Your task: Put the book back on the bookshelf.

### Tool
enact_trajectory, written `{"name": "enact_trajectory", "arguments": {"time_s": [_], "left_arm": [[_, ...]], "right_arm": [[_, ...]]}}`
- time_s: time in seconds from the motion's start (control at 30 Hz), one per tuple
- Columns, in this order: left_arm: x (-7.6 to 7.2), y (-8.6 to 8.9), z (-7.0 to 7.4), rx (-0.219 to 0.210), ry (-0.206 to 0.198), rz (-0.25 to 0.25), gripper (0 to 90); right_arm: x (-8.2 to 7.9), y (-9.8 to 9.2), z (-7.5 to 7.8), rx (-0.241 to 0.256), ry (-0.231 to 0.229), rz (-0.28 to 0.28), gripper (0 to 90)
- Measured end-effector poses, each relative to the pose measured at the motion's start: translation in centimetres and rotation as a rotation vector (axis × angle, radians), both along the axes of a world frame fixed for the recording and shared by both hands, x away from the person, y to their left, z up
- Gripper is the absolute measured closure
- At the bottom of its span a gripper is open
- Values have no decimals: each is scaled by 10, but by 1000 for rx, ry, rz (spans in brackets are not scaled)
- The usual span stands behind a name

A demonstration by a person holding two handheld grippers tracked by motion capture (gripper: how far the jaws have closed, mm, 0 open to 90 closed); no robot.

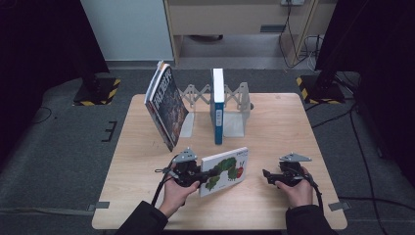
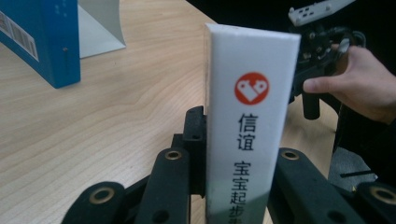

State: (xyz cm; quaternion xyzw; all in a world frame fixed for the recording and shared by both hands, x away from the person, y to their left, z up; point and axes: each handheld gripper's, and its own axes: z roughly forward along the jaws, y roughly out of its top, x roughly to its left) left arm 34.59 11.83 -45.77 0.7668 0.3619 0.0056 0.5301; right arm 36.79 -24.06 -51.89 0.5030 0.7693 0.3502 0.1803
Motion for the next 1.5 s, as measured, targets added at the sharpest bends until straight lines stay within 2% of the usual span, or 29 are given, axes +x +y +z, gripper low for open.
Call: {"name": "enact_trajectory", "arguments": {"time_s": [0.27,0.5,0.73,0.93,1.1,1.23,1.37,1.5], "left_arm": [[3,8,15,-20,-24,38,748],[6,13,29,-25,-69,78,748],[13,16,45,-49,-111,120,748],[22,9,50,-60,-127,154,747],[29,-2,55,-60,-159,187,747],[33,-10,57,-73,-172,196,747],[38,-18,55,-72,-171,207,747],[42,-25,54,-48,-196,225,747]], "right_arm": [[2,-10,-4,-58,29,-33,190],[3,-11,-9,-85,54,-33,168],[3,-11,-13,-97,42,-40,113],[2,-10,-16,-90,19,-41,74],[2,-10,-18,-77,3,-41,46],[1,-10,-20,-67,-10,-45,41],[1,-10,-20,-67,-10,-46,40],[1,-10,-20,-72,-10,-38,29]]}}
